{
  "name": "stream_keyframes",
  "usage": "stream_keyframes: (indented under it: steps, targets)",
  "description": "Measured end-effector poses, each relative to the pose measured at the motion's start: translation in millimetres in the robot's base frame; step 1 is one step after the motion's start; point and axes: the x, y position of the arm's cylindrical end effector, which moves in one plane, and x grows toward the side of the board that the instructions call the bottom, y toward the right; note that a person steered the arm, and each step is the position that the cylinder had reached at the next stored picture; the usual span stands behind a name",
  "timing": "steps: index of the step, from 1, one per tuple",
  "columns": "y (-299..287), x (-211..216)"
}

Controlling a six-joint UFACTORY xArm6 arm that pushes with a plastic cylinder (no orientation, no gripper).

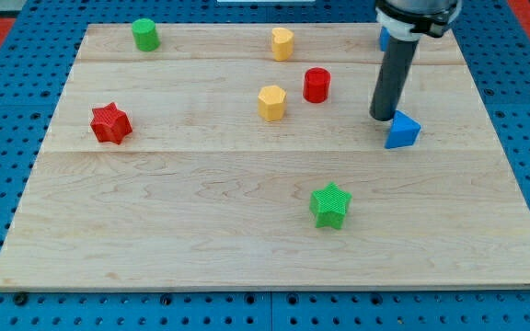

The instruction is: Slide the red circle closer to the yellow hexagon

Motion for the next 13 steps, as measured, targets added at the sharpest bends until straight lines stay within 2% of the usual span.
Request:
stream_keyframes:
  steps: [1,2,6,10,12,13]
  targets:
    - [0,-38]
    - [0,-46]
    - [0,-63]
    - [-18,-63]
    - [-70,-79]
    - [-122,-78]
